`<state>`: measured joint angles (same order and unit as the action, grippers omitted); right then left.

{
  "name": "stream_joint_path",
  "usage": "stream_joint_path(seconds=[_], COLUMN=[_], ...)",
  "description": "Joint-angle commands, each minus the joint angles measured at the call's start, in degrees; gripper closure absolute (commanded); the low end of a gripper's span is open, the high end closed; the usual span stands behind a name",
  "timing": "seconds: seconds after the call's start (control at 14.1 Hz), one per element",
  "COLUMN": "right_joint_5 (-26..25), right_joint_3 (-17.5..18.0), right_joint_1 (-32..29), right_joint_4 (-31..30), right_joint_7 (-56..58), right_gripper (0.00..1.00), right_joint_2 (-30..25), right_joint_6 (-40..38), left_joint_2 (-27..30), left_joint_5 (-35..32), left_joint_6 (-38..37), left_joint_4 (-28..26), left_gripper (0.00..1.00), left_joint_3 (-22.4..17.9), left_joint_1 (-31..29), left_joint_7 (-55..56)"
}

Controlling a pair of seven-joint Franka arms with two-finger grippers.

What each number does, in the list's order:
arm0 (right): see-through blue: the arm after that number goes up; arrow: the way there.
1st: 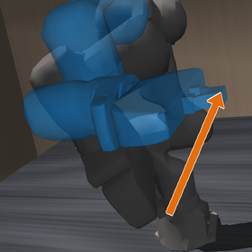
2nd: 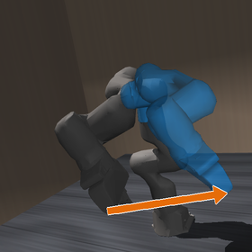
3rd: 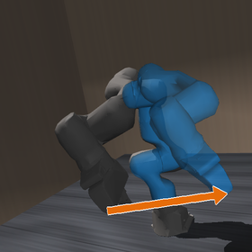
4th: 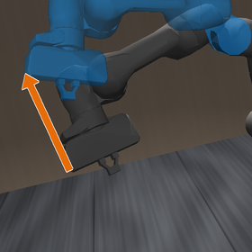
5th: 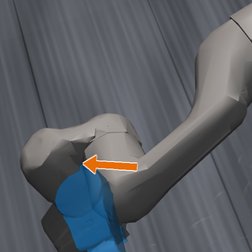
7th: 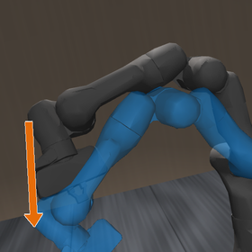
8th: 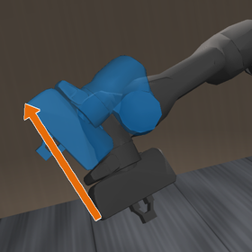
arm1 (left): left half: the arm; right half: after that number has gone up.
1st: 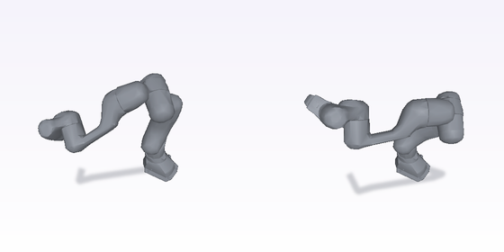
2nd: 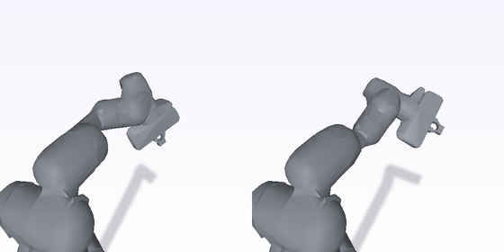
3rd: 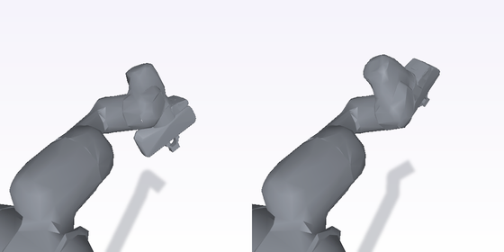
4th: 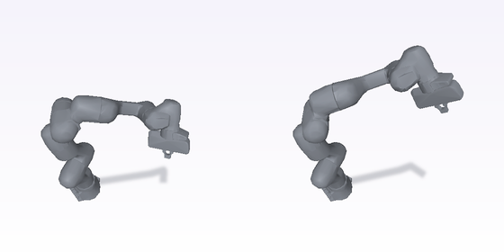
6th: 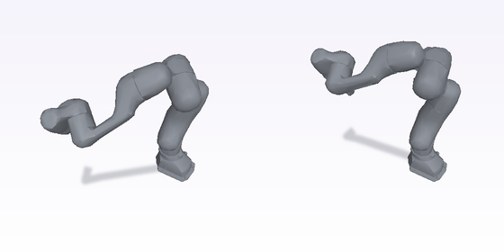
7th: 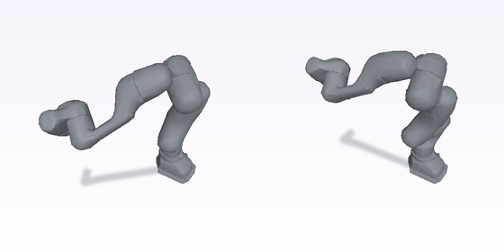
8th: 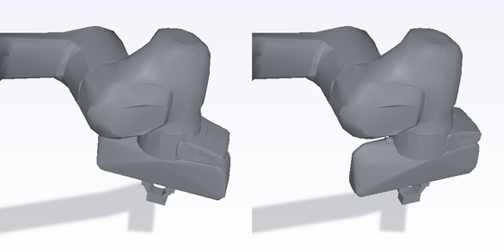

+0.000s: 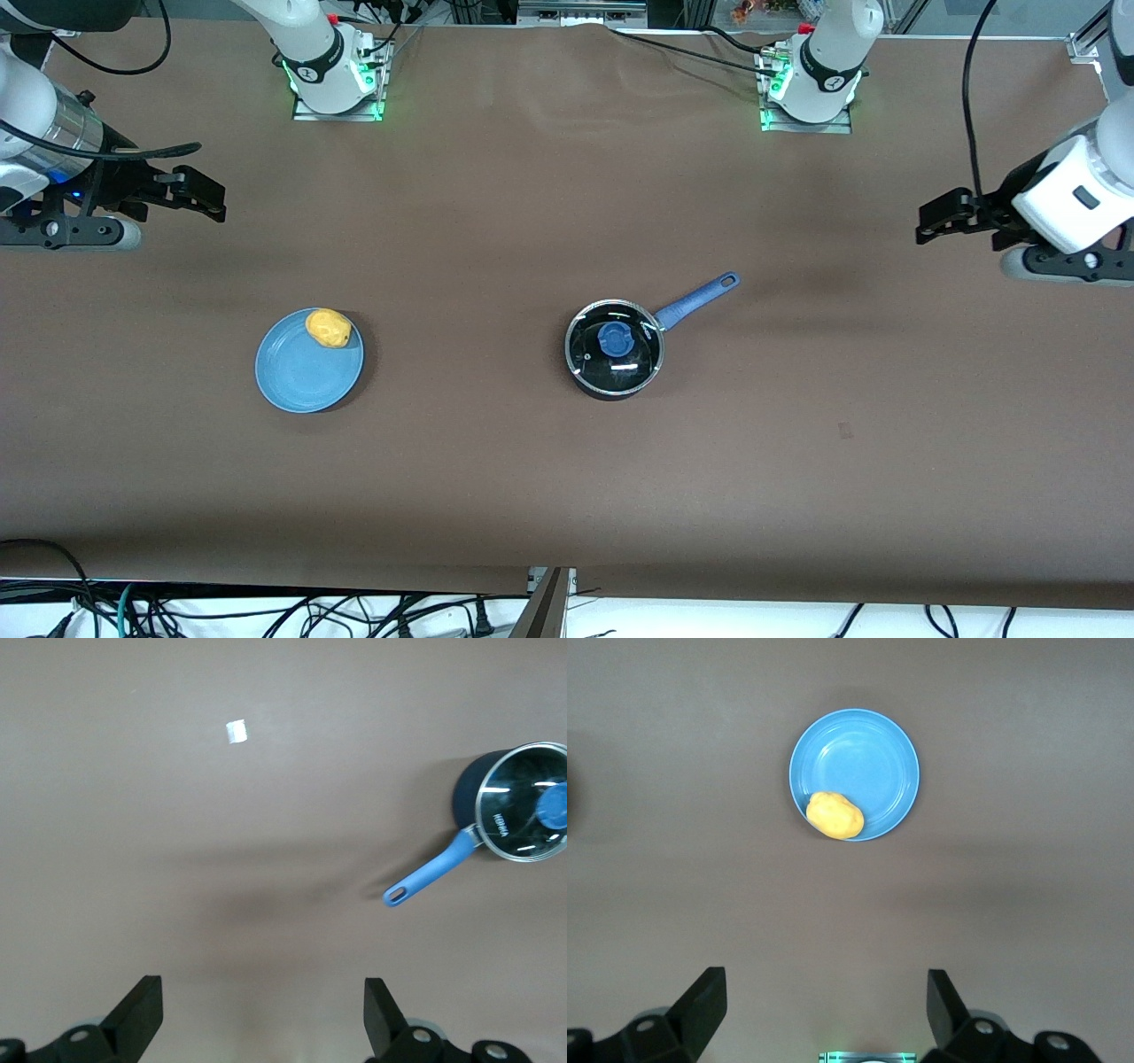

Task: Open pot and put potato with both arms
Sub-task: 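Reach the left gripper down to the blue knob of the glass lid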

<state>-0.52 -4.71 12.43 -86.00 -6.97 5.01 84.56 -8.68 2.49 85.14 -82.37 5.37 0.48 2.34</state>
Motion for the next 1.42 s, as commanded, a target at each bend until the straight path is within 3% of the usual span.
stream_joint_path(seconds=[0.0,0.21,0.78,1.06,1.35], right_joint_5=[0.96,0.96,0.96,0.96,0.87], right_joint_3=[0.14,0.05,0.05,0.05,0.14], right_joint_1=[-0.30,-0.39,-0.39,-0.39,-0.21], right_joint_4=[0.66,0.66,0.66,0.66,0.66], right_joint_7=[-0.77,-0.77,-0.77,-0.68,-1.12], right_gripper=[0.00,0.00,0.00,0.00,0.00], right_joint_2=[0.09,0.18,0.18,0.18,0.18], right_joint_6=[-0.36,-0.45,-0.36,-0.28,-0.19], left_joint_2=[-1.77,-5.54,-22.32,-28.75,-30.86], left_joint_5=[0.85,0.76,-0.03,-7.75,-12.93], left_joint_6=[5.46,10.73,30.85,39.21,40.02], left_joint_4=[-0.42,-0.34,-0.07,-0.16,-0.25], left_gripper=[0.00,0.00,0.00,0.00,0.00], left_joint_3=[2.08,7.19,10.19,10.37,10.37], left_joint_1=[3.12,5.05,18.58,22.55,23.34], left_joint_7=[3.43,15.80,41.40,47.22,47.32])
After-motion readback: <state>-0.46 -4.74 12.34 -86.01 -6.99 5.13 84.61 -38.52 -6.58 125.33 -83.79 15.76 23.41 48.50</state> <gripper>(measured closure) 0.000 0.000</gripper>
